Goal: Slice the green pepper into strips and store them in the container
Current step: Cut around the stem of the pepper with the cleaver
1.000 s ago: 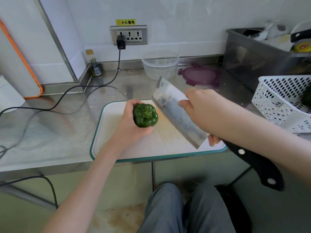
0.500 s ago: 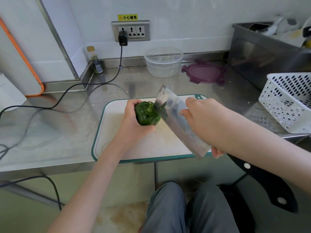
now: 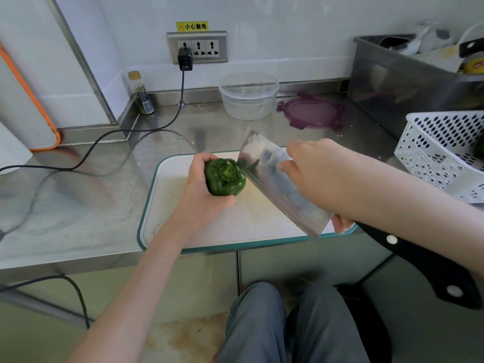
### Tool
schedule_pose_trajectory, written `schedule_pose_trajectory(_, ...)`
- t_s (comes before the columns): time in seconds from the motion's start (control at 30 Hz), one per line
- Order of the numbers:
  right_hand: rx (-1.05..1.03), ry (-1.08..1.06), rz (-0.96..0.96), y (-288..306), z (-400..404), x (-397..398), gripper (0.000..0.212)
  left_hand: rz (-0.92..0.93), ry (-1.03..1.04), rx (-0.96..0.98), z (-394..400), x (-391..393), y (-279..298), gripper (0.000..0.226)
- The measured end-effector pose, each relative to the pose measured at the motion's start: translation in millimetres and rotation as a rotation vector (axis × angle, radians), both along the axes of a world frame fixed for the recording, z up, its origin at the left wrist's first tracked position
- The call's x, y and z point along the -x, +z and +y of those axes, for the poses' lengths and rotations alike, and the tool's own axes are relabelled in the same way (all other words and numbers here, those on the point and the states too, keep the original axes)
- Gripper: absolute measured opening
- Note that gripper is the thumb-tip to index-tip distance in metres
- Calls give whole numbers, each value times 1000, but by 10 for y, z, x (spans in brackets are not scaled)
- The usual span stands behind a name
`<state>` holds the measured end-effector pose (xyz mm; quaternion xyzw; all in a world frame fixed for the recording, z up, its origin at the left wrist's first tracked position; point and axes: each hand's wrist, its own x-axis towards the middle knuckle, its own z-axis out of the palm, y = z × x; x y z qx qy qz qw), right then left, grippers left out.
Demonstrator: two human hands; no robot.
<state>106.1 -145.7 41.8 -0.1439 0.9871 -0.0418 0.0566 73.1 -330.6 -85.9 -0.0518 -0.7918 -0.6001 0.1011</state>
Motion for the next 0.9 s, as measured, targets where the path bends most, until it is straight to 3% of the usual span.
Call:
schedule_pose_trajectory(0.3,65,20,-40,-1,-76,82,40,-13,-35,24,-29,10,32,61)
schedule_pose_trajectory(0.9,3,82,-55,83,-106,128,40,-7,7,58,14,-33,72,55)
